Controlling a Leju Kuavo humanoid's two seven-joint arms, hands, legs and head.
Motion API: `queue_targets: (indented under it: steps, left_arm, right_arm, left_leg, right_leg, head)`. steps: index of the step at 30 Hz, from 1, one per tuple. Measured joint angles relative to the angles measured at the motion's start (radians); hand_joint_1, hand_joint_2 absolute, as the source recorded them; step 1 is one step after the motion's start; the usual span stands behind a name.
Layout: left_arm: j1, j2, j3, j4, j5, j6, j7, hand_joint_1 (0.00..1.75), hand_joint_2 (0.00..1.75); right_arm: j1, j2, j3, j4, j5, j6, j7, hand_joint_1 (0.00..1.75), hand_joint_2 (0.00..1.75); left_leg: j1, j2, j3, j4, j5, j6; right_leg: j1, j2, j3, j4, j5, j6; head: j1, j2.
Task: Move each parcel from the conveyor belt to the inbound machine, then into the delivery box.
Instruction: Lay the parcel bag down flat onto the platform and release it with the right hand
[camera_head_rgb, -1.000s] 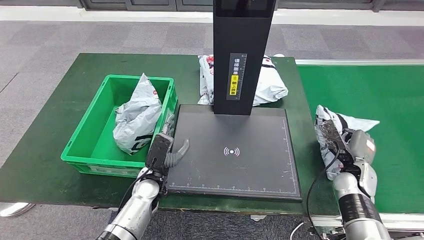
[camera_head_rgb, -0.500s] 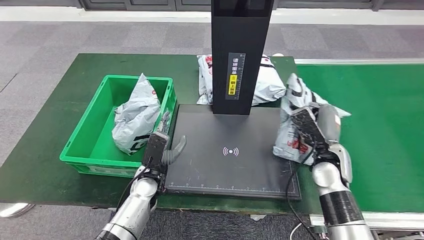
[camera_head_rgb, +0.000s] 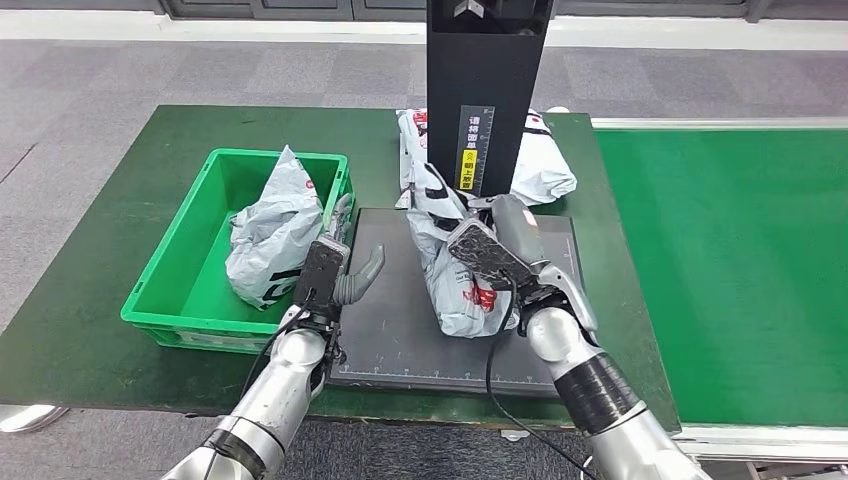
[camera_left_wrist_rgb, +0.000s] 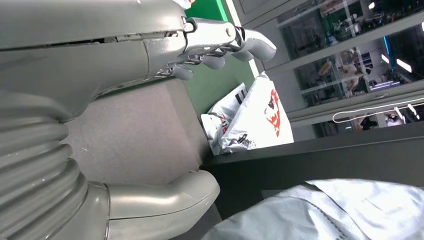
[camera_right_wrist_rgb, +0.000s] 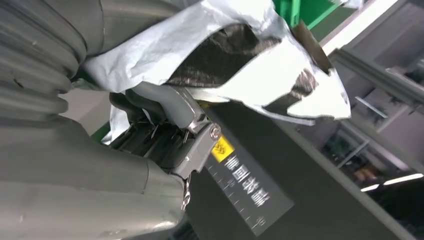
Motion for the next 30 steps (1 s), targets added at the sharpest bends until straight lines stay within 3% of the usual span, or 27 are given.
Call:
queue_targets:
  steps: [5, 6, 9, 10, 17, 21, 30]
  left_arm:
    - [-0.008, -0.001, 0.0, 0.019, 0.001, 0.0, -0.003, 0.0, 1.75]
    - [-0.01, -0.001, 0.0, 0.022, 0.001, 0.0, -0.003, 0.0, 1.75]
    - [-0.018, -0.002, 0.0, 0.029, 0.004, 0.0, -0.003, 0.0, 1.75]
    - [-0.024, -0.002, 0.0, 0.033, 0.006, 0.001, -0.002, 0.0, 1.75]
    - [-0.054, -0.002, 0.0, 0.061, 0.022, 0.014, -0.002, 0.0, 1.75]
    - [-0.054, 0.0, 0.0, 0.07, 0.025, 0.016, -0.004, 0.0, 1.75]
    - [-0.054, 0.011, 0.0, 0.072, 0.029, 0.025, -0.009, 0.0, 1.75]
  right_arm:
    - [-0.007, 0.009, 0.016, 0.026, -0.005, 0.01, -0.003, 1.74, 1.75]
    - [-0.01, 0.01, 0.019, 0.031, -0.006, 0.02, 0.0, 1.49, 1.75]
    - [-0.026, 0.014, 0.03, 0.059, -0.009, 0.064, 0.02, 0.21, 1.75]
    - [-0.035, 0.016, 0.038, 0.075, -0.008, 0.077, 0.028, 0.03, 1.75]
    - [-0.066, 0.025, 0.104, 0.22, 0.046, 0.103, 0.061, 0.0, 1.75]
    - [-0.068, 0.024, 0.12, 0.257, 0.052, 0.105, 0.065, 0.0, 0.0]
    - [-0.072, 0.016, 0.146, 0.289, 0.076, 0.134, 0.088, 0.0, 0.0]
  left_leg:
    - [0.0, 0.0, 0.0, 0.0, 0.0, 0.0]
    - [0.0, 0.0, 0.0, 0.0, 0.0, 0.0]
    - [0.0, 0.0, 0.0, 0.0, 0.0, 0.0]
    - [0.0, 0.0, 0.0, 0.0, 0.0, 0.0]
    - [0.0, 0.0, 0.0, 0.0, 0.001, -0.001]
    - [0.0, 0.0, 0.0, 0.0, 0.001, 0.0]
    - [0.0, 0.0, 0.0, 0.0, 0.001, -0.001]
  right_leg:
    - [0.0, 0.0, 0.0, 0.0, 0.0, 0.0]
    - [0.0, 0.0, 0.0, 0.0, 0.0, 0.0]
    - [0.0, 0.0, 0.0, 0.0, 0.0, 0.0]
    - [0.0, 0.0, 0.0, 0.0, 0.0, 0.0]
    - [0.0, 0.0, 0.0, 0.0, 0.0, 0.0]
    - [0.0, 0.0, 0.0, 0.0, 0.0, 0.0]
    - [0.0, 0.0, 0.0, 0.0, 0.001, 0.0]
  head:
    - [0.0, 0.0]
    - [0.0, 0.0]
    - [0.0, 0.0]
    - [0.0, 0.0]
    - [0.0, 0.0]
    - [0.0, 0.0]
    - [0.0, 0.0]
